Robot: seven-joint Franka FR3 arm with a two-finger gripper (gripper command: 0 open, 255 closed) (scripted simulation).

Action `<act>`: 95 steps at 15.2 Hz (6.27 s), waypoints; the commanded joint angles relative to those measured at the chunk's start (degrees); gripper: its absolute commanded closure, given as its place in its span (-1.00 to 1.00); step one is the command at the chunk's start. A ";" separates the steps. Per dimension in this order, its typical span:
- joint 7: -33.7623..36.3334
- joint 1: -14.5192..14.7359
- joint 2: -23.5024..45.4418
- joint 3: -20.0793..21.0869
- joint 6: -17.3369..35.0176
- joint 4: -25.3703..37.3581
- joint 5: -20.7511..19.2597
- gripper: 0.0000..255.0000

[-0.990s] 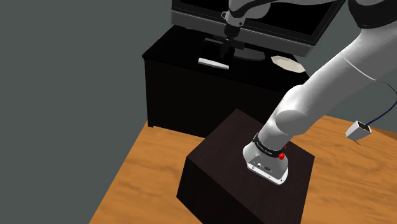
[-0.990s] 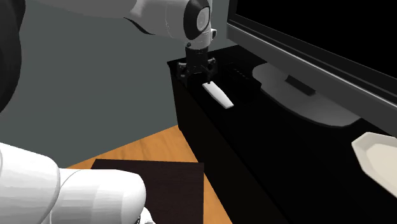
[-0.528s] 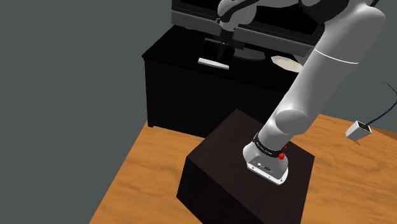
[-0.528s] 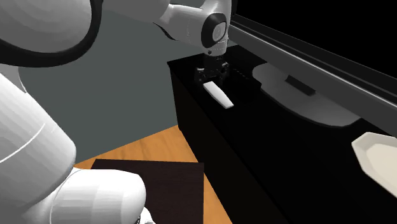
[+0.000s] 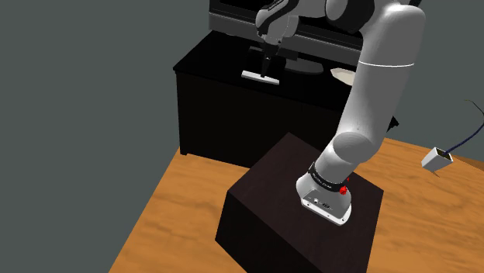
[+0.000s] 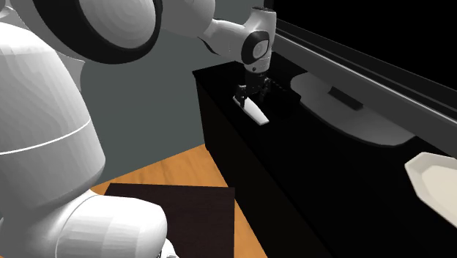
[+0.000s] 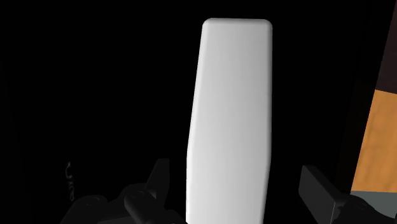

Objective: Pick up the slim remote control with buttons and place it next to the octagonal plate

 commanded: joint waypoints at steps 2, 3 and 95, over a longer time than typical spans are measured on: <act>-0.67 -0.34 1.51 0.45 1.68 -0.37 1.01 -1.00; -0.87 -0.44 1.94 0.59 2.31 -0.63 1.31 -1.00; -59.08 -41.71 12.32 -13.99 -4.24 9.04 12.65 1.00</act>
